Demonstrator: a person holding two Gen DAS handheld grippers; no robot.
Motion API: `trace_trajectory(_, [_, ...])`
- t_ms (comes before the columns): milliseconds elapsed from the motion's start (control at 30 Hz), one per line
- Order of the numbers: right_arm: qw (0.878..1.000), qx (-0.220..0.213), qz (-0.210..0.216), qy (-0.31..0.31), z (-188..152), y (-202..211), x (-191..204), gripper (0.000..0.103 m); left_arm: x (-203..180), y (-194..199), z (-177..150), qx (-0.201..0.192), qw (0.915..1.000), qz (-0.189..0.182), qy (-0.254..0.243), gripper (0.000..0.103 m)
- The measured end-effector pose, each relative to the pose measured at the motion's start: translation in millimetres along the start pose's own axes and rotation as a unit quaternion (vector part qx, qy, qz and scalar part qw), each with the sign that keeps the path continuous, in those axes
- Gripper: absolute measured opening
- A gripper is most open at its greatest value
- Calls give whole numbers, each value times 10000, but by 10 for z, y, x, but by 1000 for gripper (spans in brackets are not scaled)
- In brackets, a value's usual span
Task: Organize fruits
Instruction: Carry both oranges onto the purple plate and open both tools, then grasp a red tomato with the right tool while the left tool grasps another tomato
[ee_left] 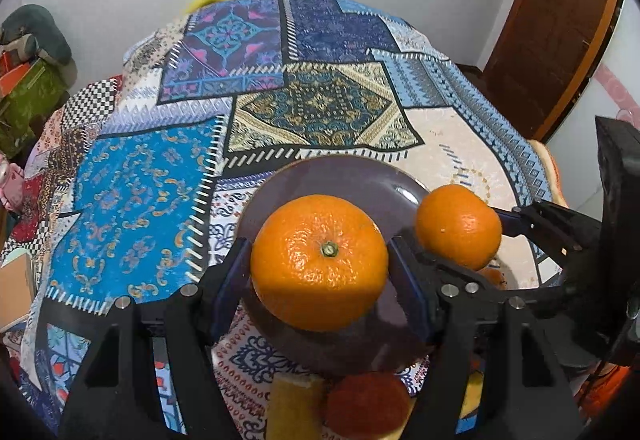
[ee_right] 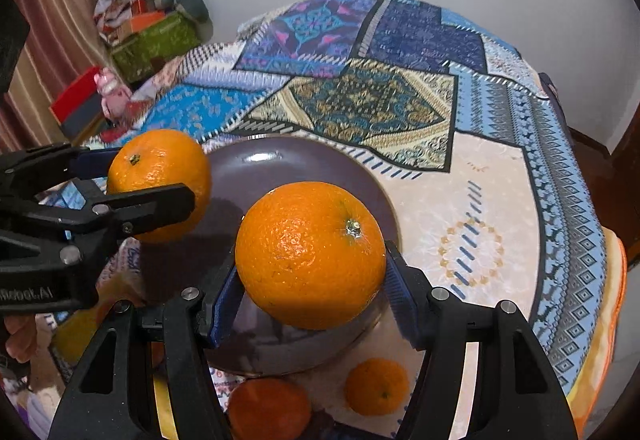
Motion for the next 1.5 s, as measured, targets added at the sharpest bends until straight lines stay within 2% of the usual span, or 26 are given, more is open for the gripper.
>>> trace_trajectory(700, [9994,297,76,156,7,-283,102,61,34,-354,-57,439,9989,-123,114,69])
trace_trajectory(900, [9991,392,99,131,-24,-312,98,62,-23,-359,-67,406,9991,21,-71,69])
trace_trajectory(1000, [9993,336,40,153,-5,-263,86,63,-53,-252,-42,189,9996,80,-188,69])
trace_trajectory(1133, [9998,175,113,31,32,-136,50,74,-55,-119,-11,78,9997,62,-202,70])
trace_trajectory(1200, [10000,29,82,6,52,-27,46,76,-23,-29,1,21,9999,22,-101,70])
trace_trajectory(1500, [9990,-415,-138,48,50,480,53,78,110,471,-59,-355,9992,99,128,72])
Point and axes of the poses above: each gripper's, at about its wrist camera, not at the fingertips, and y roughly against the way its jaws point, x to its left, z to its top, the point moved 3 cm from there along -y, roughly the way its jaws point, and after that the axes turned 1 degree about z, right-handed, at the moved point
